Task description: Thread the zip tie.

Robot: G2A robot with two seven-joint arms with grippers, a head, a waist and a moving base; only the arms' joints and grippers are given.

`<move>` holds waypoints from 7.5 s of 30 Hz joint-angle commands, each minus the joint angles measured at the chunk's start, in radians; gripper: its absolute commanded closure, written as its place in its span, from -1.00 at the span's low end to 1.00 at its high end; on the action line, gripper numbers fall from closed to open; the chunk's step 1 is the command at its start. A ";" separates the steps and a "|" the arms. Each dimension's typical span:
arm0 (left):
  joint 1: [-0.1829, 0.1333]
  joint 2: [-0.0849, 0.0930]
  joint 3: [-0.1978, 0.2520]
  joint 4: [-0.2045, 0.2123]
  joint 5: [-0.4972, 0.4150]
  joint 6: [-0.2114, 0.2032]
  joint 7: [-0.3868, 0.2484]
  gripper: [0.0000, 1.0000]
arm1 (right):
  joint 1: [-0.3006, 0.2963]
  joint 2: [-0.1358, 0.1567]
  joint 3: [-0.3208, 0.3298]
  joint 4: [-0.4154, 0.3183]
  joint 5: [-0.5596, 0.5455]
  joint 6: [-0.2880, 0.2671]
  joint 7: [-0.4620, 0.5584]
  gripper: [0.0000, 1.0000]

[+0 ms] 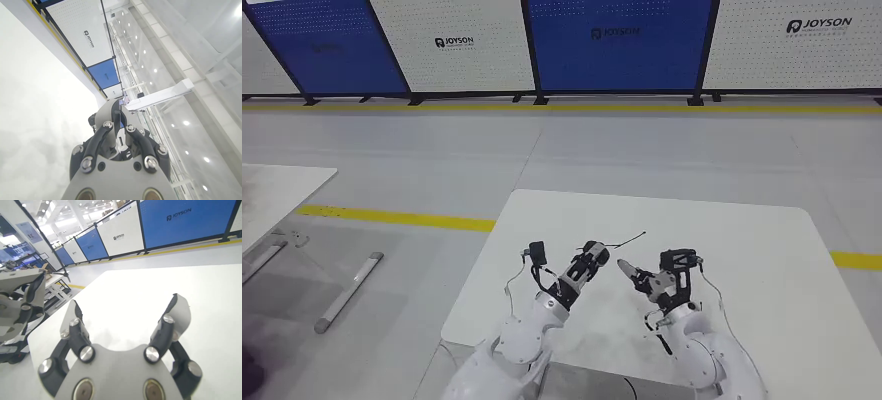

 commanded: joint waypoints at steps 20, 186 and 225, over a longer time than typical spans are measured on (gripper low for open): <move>-0.007 -0.004 0.020 0.015 0.063 -0.011 0.037 1.00 | 0.015 -0.005 -0.021 0.009 0.127 -0.005 0.016 0.06; -0.007 -0.032 -0.072 0.111 0.111 -0.009 0.229 1.00 | -0.197 0.060 0.276 -0.174 0.620 -0.141 -0.191 -1.00; -0.082 -0.056 -0.025 0.212 0.161 0.006 0.346 1.00 | -0.233 0.064 0.477 -0.202 0.976 0.072 -0.191 -1.00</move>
